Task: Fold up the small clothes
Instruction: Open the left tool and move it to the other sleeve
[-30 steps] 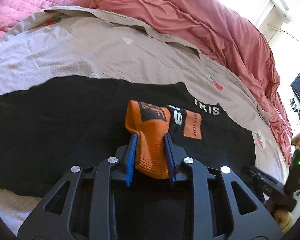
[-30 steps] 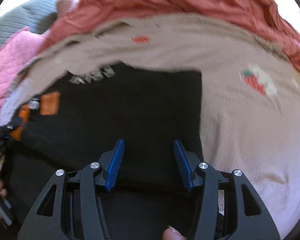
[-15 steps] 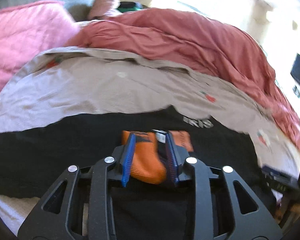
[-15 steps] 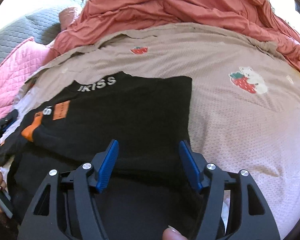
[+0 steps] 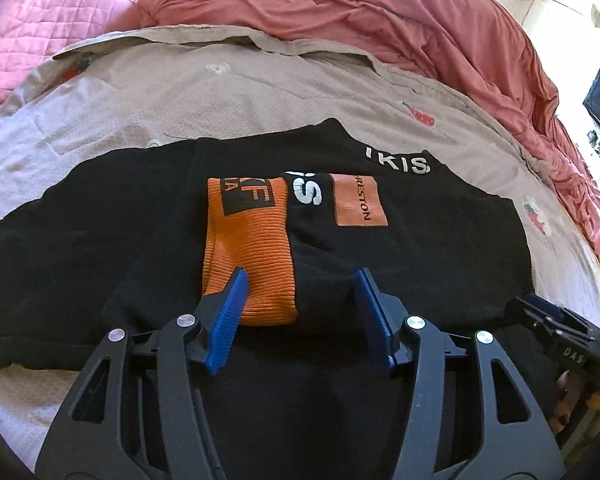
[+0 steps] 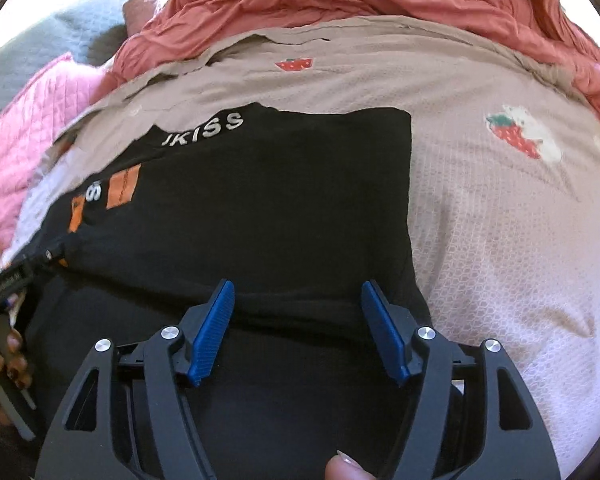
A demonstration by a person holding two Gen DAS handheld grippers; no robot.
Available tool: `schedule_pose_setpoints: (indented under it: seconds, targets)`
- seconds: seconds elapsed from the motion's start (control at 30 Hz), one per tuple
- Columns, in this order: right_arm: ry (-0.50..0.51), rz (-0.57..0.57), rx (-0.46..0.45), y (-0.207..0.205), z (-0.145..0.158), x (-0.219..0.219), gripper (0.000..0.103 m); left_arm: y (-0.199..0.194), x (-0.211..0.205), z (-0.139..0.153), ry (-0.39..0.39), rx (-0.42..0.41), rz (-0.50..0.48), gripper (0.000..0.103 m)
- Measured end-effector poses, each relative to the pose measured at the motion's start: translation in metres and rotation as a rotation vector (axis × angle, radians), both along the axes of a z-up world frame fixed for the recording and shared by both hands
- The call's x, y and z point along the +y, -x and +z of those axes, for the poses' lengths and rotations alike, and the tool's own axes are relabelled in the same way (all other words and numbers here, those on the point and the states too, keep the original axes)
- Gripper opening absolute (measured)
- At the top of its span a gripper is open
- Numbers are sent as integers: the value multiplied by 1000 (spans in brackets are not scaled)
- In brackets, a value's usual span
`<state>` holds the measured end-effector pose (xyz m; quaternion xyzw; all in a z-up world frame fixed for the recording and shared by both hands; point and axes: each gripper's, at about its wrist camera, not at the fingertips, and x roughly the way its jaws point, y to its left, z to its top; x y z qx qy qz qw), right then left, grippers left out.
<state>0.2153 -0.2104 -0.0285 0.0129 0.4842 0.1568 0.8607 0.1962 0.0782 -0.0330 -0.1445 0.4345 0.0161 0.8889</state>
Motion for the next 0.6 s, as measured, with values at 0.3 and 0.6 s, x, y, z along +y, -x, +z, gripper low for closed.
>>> schedule_pose_setpoints:
  seconds: [0.3,0.6]
  targets:
    - [-23,23,-49,13,20,-2,68,11,5,15,54,-54,18,65]
    - [-38,21,-96,25,41,-8,75,36,7,30,-16,-110,30,93]
